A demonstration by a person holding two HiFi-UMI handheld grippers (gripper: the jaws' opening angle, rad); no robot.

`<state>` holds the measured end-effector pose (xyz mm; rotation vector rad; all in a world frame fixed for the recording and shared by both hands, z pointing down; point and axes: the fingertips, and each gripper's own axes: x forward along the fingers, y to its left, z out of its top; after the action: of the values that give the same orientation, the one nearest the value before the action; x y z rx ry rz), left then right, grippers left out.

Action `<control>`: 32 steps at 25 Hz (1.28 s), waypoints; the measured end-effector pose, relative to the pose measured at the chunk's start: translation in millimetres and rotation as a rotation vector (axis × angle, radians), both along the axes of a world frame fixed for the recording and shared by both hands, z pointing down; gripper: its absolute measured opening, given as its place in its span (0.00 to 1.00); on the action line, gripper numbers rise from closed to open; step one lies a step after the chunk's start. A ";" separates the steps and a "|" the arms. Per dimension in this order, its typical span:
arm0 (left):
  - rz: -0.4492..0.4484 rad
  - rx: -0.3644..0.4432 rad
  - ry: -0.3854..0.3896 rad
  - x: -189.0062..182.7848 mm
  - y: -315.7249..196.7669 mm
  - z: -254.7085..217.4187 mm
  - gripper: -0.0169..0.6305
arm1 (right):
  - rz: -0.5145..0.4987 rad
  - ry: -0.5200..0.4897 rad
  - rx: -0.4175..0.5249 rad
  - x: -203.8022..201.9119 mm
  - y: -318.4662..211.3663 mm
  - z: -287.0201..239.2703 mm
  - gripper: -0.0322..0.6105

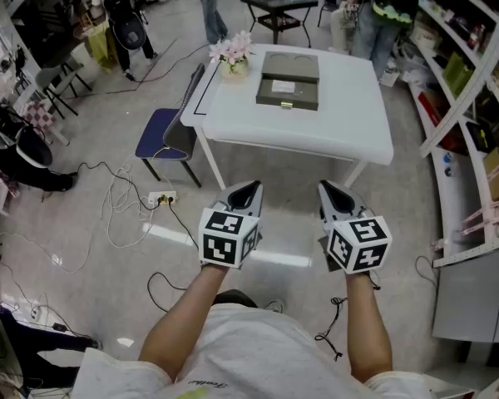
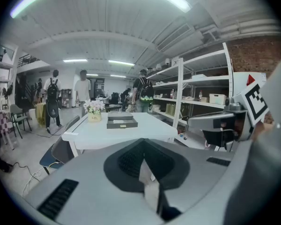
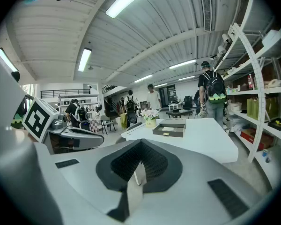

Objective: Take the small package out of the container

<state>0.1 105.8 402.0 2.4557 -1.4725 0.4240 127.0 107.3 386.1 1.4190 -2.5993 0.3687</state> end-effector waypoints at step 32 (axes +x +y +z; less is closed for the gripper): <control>0.056 -0.043 0.025 -32.5 -196.3 22.6 0.03 | 0.054 0.074 -0.034 -46.9 -185.8 22.2 0.13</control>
<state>-32.4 -90.5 424.6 2.4645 -1.3737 0.4302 80.0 -78.5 408.4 1.4650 -2.4887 0.3589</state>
